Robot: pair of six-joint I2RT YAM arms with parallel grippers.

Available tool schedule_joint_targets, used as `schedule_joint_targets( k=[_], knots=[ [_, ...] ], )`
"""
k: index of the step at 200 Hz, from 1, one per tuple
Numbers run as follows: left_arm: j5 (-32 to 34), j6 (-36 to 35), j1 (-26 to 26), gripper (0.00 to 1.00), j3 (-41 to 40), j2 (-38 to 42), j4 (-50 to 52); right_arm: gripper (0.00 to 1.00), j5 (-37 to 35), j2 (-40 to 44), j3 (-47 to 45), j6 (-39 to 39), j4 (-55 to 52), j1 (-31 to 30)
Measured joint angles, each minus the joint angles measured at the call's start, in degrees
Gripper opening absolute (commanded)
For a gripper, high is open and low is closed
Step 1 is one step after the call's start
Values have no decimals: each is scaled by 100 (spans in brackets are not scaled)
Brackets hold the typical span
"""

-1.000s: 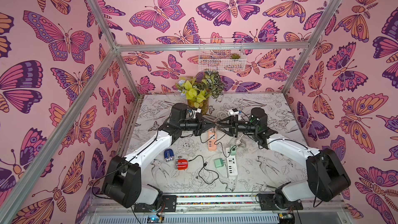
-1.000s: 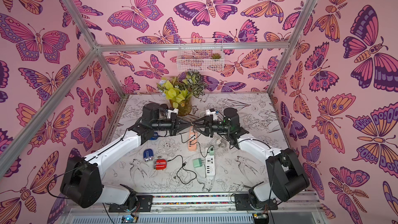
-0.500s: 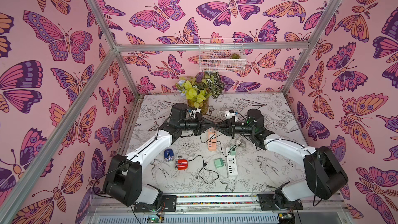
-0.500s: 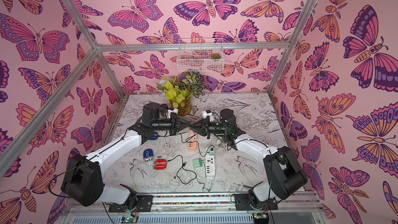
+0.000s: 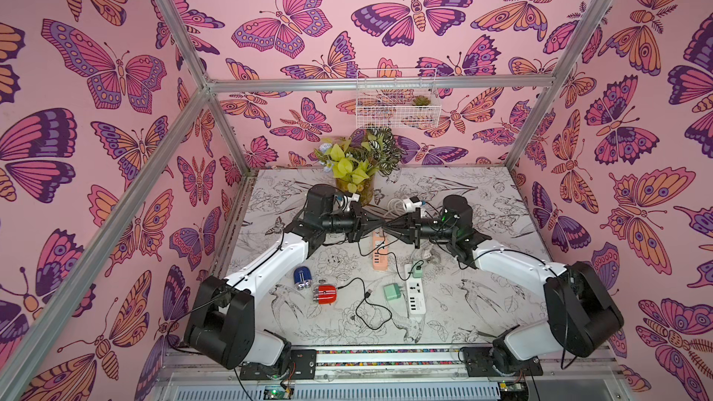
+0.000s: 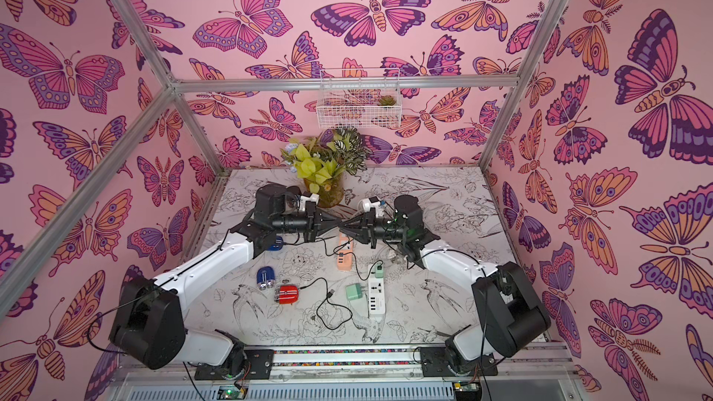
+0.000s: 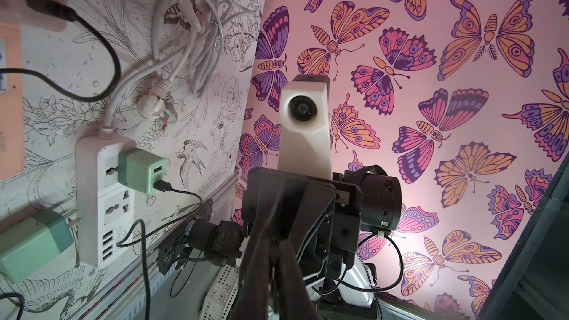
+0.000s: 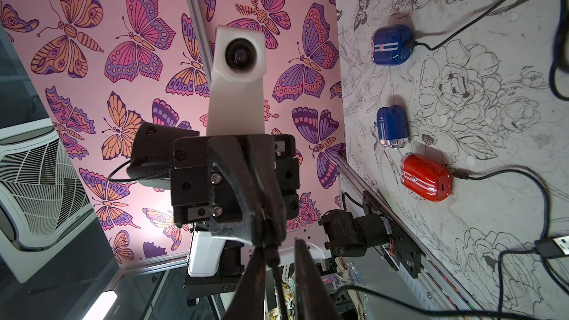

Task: Charge the electric shaver
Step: Pick up the charging cable from the center of the board.

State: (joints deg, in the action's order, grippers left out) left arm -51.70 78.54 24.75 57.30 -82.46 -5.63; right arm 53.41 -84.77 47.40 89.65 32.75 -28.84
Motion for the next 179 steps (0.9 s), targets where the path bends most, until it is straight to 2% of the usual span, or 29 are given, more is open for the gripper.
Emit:
schedule_joint_targets(
  k=[30,61,84,105,179],
  knots=[
    [24,0,-13,0,-11,0,-17,0,13,0,0,-2,39,9],
    [24,7,-20,0,-15,-2,-33,0,11,2,0,-31,22,9],
    [31,15,-20,20,-24,-2,-37,0,11,2,0,-63,0,9],
    [48,48,-28,28,-52,17,-50,0,-70,2,0,-98,-68,33],
    [118,59,-81,24,-205,188,-59,0,-240,2,-24,15,2,61]
  ],
)
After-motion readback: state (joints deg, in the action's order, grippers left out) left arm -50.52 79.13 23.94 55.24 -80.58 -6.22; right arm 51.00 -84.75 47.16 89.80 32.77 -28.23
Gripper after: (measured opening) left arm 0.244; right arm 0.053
